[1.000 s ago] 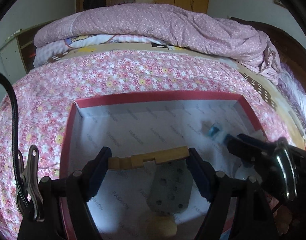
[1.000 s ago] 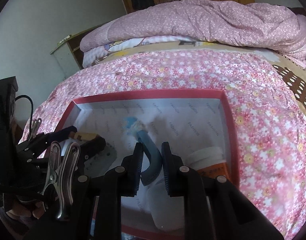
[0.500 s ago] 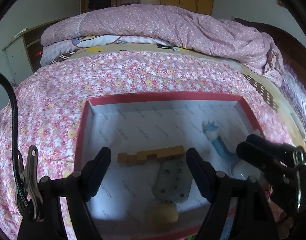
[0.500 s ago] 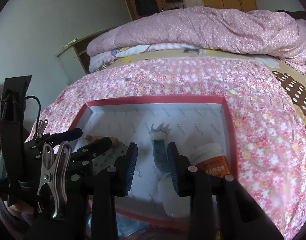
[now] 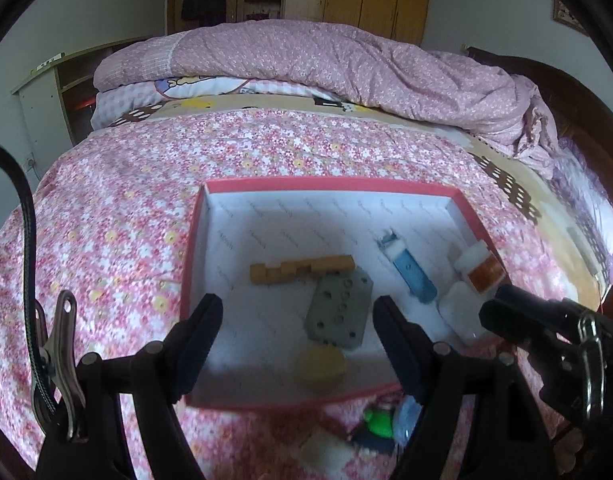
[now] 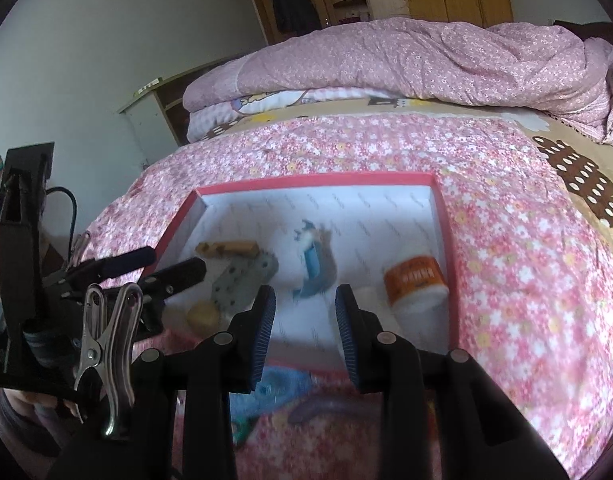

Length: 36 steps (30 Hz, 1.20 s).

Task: Organize rigid objects
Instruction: 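Reach the left tool to the beige cube and grasp it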

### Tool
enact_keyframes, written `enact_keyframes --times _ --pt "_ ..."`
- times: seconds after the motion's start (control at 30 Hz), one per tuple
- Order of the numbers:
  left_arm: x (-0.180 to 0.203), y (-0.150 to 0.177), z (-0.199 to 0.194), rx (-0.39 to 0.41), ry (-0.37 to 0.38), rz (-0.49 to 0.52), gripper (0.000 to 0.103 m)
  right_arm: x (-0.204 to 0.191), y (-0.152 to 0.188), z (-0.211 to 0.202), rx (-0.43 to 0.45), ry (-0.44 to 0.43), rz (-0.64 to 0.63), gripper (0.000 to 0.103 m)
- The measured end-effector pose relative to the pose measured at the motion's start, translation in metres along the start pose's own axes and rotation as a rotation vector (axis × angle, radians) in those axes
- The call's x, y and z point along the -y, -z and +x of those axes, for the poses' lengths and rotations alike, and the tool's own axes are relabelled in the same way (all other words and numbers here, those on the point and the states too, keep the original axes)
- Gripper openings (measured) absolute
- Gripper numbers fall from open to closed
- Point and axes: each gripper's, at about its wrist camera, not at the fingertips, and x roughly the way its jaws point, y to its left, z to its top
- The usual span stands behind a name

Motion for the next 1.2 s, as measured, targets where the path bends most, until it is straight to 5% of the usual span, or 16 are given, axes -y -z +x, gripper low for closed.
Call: enact_keyframes --times 0.53,1.0,1.2 --pt "-0.003 0.045 -0.029 -0.026 0.01 -0.004 0.081 -0.01 0.061 -0.031 -0.044 0.034 -0.107 0.033" --pt "-0.005 0.071 -0.016 -0.093 0.008 -0.045 0.081 0.009 0.108 -0.029 -0.118 0.041 -0.057 0.033" --pt "-0.002 0.075 -0.007 -0.109 -0.007 -0.048 0.072 0.015 0.112 -0.027 -0.113 0.024 -0.03 0.033"
